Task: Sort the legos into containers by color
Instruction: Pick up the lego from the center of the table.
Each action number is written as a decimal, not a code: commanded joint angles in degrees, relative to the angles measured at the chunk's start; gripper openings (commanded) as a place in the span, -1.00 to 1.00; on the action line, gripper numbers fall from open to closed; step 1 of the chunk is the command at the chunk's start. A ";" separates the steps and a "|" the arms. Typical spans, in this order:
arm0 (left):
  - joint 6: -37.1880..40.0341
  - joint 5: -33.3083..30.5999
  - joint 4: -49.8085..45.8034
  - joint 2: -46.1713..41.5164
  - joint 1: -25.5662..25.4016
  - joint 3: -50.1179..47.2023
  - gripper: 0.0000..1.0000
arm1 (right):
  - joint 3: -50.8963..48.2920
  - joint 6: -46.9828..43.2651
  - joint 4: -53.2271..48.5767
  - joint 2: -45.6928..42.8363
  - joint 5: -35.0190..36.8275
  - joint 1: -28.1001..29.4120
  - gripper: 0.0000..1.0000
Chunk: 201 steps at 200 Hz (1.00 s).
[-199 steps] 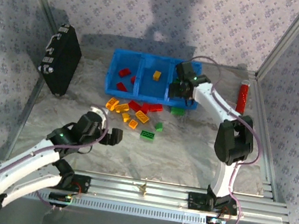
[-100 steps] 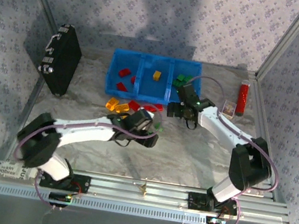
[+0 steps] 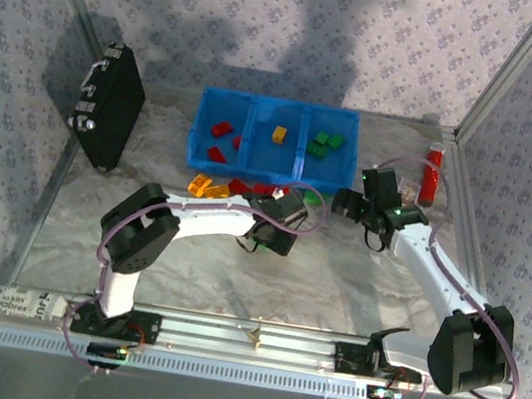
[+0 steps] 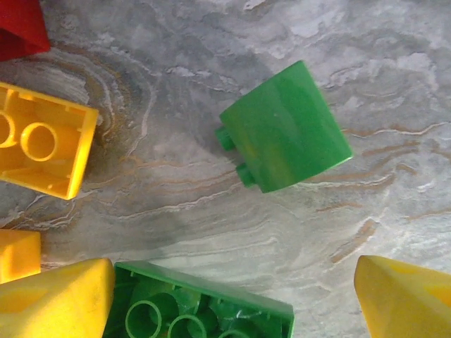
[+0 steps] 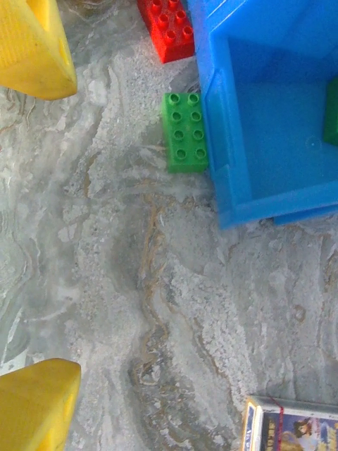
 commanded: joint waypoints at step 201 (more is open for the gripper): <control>7.81 4.89 3.98 -4.78 4.59 -5.61 0.94 | -5.84 1.14 3.24 -2.40 -5.52 -2.79 0.92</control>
